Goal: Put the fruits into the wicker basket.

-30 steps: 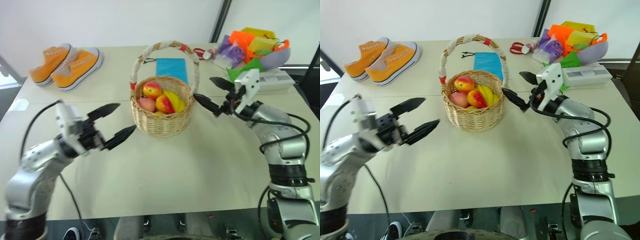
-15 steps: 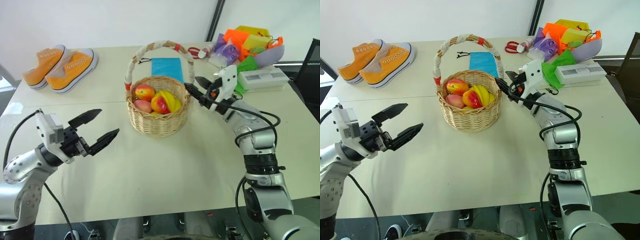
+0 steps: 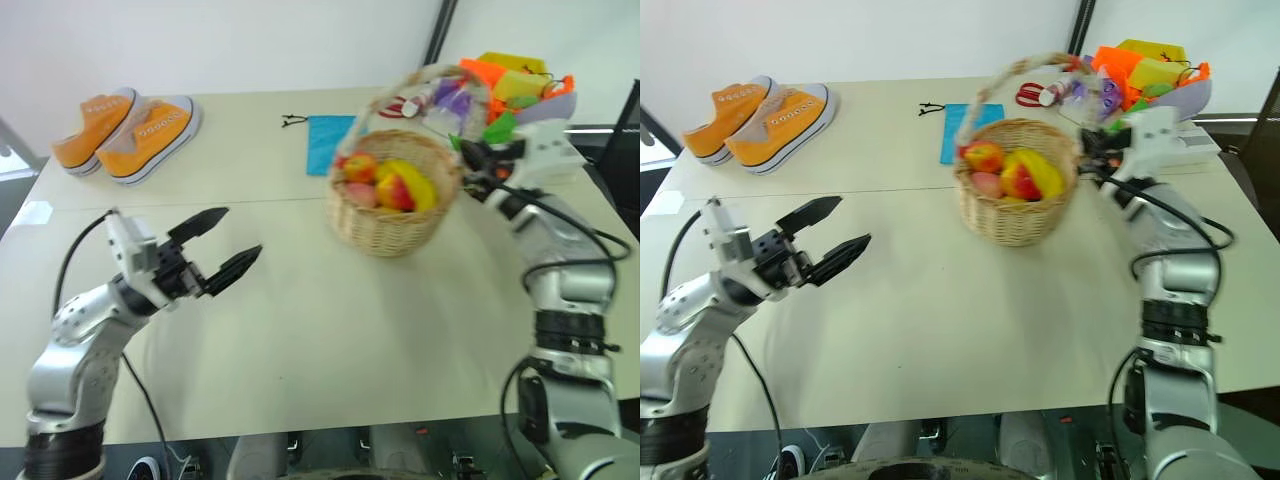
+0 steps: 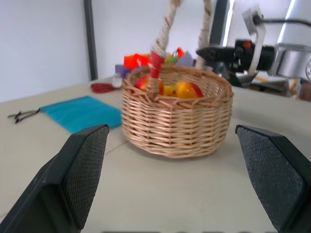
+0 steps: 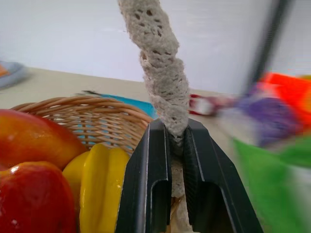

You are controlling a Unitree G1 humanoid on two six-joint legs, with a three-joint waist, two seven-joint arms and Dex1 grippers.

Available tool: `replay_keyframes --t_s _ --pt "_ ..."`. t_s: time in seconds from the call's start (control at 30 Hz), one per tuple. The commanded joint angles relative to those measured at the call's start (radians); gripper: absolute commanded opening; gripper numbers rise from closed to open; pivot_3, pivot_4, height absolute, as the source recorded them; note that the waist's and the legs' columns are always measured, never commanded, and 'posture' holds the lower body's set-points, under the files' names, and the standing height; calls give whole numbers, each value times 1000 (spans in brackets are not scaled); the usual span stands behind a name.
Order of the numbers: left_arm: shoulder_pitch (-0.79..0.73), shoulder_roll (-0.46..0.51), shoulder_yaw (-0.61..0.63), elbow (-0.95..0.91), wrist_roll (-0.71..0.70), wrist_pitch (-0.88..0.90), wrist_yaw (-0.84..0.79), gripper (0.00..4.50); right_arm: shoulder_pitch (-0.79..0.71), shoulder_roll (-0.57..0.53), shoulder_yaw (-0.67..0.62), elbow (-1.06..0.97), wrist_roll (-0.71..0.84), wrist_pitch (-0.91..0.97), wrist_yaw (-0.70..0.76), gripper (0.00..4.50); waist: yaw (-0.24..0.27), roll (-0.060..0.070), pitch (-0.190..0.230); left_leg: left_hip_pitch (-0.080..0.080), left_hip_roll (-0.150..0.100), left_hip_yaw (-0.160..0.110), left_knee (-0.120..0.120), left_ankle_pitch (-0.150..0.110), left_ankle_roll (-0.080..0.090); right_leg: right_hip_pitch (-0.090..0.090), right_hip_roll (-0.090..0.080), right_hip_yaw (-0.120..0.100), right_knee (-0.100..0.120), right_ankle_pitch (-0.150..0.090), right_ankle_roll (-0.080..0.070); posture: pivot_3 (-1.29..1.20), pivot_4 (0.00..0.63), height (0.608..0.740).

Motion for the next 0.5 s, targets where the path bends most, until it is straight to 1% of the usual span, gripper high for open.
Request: replay_keyframes --t_s 0.03,0.17,0.2,0.27,0.43,0.5 --pt "-42 -21 -50 20 3 -11 -16 4500 84 -61 -138 -110 43 35 -22 62 5 0 0 0 0 0 0 0 0 0 0 0 0 0 0 0 150 740" --pt "-119 -40 -91 86 23 -26 -37 4500 218 -100 -291 -170 62 61 -64 62 5 1 0 0 1 1 0 0 1 0 2 0 0 0 0 0 150 740" --pt "-133 -38 -104 94 10 -9 -54 4500 246 -106 -324 -181 63 65 -75 62 5 1 0 1 1 1 0 0 1 0 2 0 1 0 0 0 150 740" --pt "-145 -23 -149 108 31 -6 -107 4500 297 -112 -381 -200 58 63 -100 62 5 2 0 1 1 1 1 0 1 1 4 0 1 0 0 0 150 740" --pt "-146 37 -226 160 65 -8 -247 4500 366 -118 -441 -232 22 34 -155 62 0 2 0 2 1 2 1 0 1 1 5 1 1 0 0 0 150 740" --pt "-156 36 -236 187 84 -31 -267 4500 387 -118 -441 -238 13 29 -159 62 2 2 -1 2 2 2 1 0 1 1 6 1 1 0 0 0 150 740"
